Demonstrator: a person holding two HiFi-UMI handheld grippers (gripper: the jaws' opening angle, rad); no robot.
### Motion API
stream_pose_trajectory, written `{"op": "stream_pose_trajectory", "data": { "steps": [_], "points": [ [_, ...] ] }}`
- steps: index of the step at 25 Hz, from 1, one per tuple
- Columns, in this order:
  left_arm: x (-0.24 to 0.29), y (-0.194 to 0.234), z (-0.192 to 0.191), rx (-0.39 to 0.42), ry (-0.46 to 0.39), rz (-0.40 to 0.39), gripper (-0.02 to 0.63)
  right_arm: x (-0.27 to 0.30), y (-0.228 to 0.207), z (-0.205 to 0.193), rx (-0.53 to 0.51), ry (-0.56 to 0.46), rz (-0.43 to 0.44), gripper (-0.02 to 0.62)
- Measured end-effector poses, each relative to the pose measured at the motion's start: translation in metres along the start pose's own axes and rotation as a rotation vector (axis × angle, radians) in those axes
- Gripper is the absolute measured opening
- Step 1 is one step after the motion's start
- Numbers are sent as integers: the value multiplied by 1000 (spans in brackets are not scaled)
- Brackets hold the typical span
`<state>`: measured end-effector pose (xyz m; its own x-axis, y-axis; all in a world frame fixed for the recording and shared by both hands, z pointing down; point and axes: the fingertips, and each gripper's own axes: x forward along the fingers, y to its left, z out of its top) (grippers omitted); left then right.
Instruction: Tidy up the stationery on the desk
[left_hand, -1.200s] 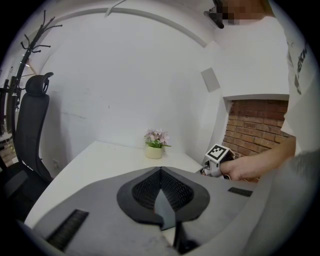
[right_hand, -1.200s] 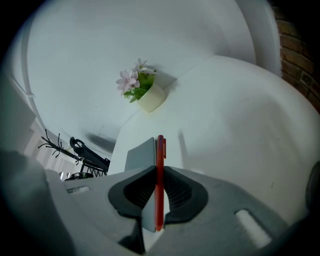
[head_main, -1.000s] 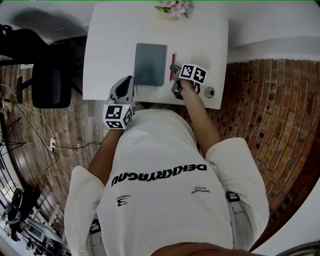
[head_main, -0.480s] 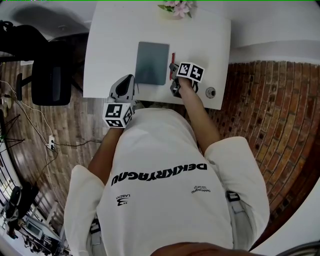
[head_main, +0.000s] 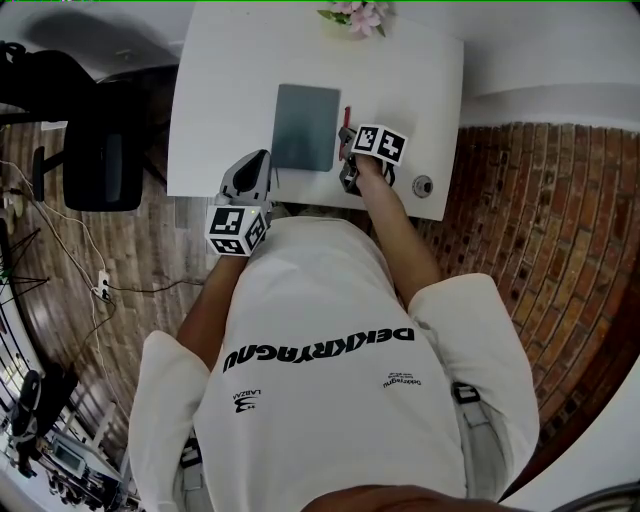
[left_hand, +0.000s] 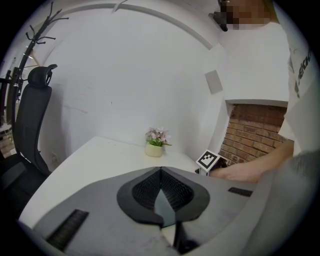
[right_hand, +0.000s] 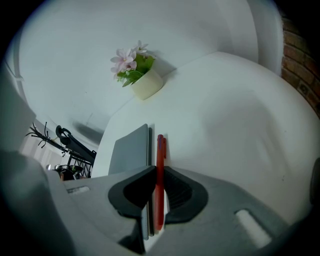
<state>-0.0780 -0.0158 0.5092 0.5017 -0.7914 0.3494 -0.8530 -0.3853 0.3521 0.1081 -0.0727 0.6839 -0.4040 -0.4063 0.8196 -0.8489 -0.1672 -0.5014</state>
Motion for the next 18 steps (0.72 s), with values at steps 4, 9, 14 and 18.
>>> {"op": "stream_pose_trajectory", "data": {
  "steps": [4,9,14,18],
  "points": [
    [1,-1,-2,-20,5,-13,-3,2,-1,-2,-14,10,-10,51],
    [1,-1,-4,-63,8,-34,-3,3,-2,-4,-51,26,-31,51],
    [2,-1,-3,-68,6,-41,-3,4,-1,-3,-106,36,-59,51],
    [2,-1,-3,-73,4,-44,-2,4,-2,-3,-76,35,-45,52]
  ]
}}
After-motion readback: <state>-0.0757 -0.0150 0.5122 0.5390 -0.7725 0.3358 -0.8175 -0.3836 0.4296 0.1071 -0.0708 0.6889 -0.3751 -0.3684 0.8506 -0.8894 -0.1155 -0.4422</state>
